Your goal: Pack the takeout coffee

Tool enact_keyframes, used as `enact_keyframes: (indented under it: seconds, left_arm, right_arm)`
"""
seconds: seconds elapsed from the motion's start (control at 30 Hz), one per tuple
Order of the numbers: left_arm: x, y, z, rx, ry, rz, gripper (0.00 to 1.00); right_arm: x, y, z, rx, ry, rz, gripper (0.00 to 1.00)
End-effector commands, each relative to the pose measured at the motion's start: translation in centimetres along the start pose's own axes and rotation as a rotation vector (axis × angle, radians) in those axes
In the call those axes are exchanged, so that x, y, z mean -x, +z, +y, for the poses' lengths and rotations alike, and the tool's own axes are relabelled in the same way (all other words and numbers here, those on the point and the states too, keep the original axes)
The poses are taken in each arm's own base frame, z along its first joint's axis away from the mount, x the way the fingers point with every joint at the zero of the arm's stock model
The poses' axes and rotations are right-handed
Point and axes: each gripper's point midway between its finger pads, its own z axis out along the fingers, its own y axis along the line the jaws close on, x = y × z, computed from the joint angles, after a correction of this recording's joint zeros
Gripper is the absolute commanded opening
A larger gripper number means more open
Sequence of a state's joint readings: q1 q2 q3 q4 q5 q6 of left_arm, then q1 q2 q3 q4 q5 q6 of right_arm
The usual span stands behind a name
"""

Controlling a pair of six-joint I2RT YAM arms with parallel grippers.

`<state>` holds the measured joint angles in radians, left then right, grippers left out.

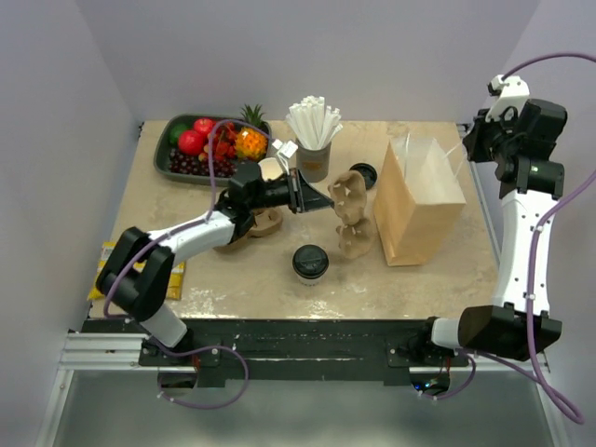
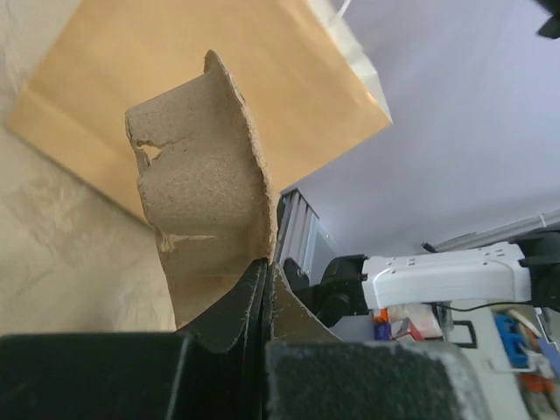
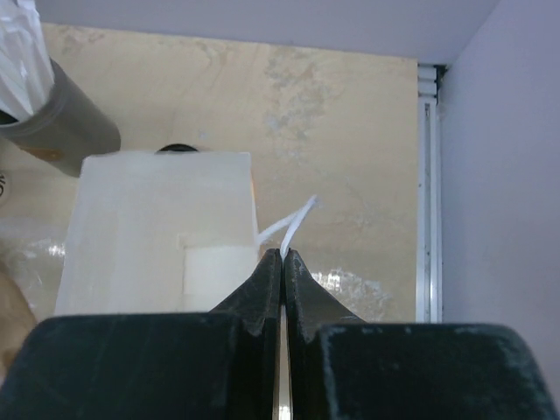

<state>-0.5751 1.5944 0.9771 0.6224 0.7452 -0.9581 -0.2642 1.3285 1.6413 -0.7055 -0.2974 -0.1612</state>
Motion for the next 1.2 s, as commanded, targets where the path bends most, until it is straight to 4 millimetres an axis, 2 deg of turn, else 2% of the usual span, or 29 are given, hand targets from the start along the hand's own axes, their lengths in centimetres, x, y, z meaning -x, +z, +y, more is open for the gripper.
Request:
enact_keyframes:
  seconds: [0.0, 0.03, 0.13, 0.3, 0.33, 0.43, 0.6, 0.63, 0.7, 0.8, 0.9, 0.93, 0.97, 1.03, 1.07, 1.13, 1.17]
  left_arm:
    - [-3.1, 2.6, 0.9, -0.026, -0.057, 0.073, 0.00]
    - [-3.5, 3.4, 1.9, -0.020, -0.069, 0.089, 0.00]
    - [-3.9, 4.9, 3.4, -0.011, -0.101, 0.122, 0.00]
    - [-5.1, 6.3, 5.9, 0.045, -0.118, 0.167, 0.00]
    - [-5.6, 6.3, 6.7, 0.063, -0.131, 0.175, 0.09]
    - [-6.2, 6.1, 8.5, 0.132, -0.140, 0.175, 0.25]
    - [-6.7, 5.3, 9.7, 0.190, -0.114, 0.196, 0.33]
    - [-6.5, 5.1, 9.6, 0.195, -0.103, 0.195, 0.39]
    - [-6.3, 4.5, 10.1, 0.231, -0.089, 0.197, 0.41]
    - [-4.4, 3.4, 9.4, 0.234, -0.018, 0.184, 0.48]
    - [-2.5, 3.1, 7.2, 0.174, 0.180, 0.251, 0.53]
    - [-2.7, 3.1, 7.2, 0.159, 0.236, 0.307, 0.54]
    - [-2.8, 2.8, 7.3, 0.126, 0.390, 0.374, 0.56]
    - [-2.4, 1.9, 6.4, 0.111, 0.496, 0.455, 0.58]
    - [-1.8, 1.6, 6.6, 0.078, 0.683, 0.484, 0.59]
    - [-1.4, 0.9, 5.4, 0.035, 0.853, 0.531, 0.62]
    - [-1.5, 0.5, 5.6, -0.001, 1.002, 0.580, 0.63]
  right_arm:
    - [0.6, 0.1, -0.8, -0.015, -0.026, -0.055, 0.00]
    - [0.0, 0.2, -0.8, -0.013, -0.022, -0.045, 0.00]
    - [-0.2, 0.1, -0.7, -0.004, -0.012, -0.061, 0.00]
    - [0.1, 0.5, -0.3, 0.023, 0.008, -0.071, 0.00]
    - [0.2, 0.5, -0.3, 0.028, 0.008, -0.073, 0.00]
    - [0.5, 0.7, -0.2, 0.040, 0.012, -0.076, 0.00]
    - [1.0, 0.9, -0.1, 0.051, 0.012, -0.082, 0.00]
    - [1.1, 0.9, -0.2, 0.051, 0.012, -0.084, 0.00]
    - [1.1, 0.9, -0.2, 0.053, 0.015, -0.084, 0.00]
    - [1.3, 0.8, 0.1, 0.064, 0.015, -0.093, 0.00]
    - [1.7, 0.4, 0.7, 0.093, 0.006, -0.113, 0.00]
    - [2.0, 0.2, 1.4, 0.128, 0.000, -0.126, 0.00]
    - [2.3, 0.1, 1.7, 0.146, -0.005, -0.138, 0.00]
    - [2.5, -0.2, 3.0, 0.222, -0.021, -0.156, 0.00]
    - [2.9, -0.7, 3.5, 0.246, -0.036, -0.175, 0.00]
    - [2.9, -1.2, 4.3, 0.282, -0.055, -0.189, 0.00]
    - [3.1, -1.7, 4.5, 0.286, -0.063, -0.202, 0.00]
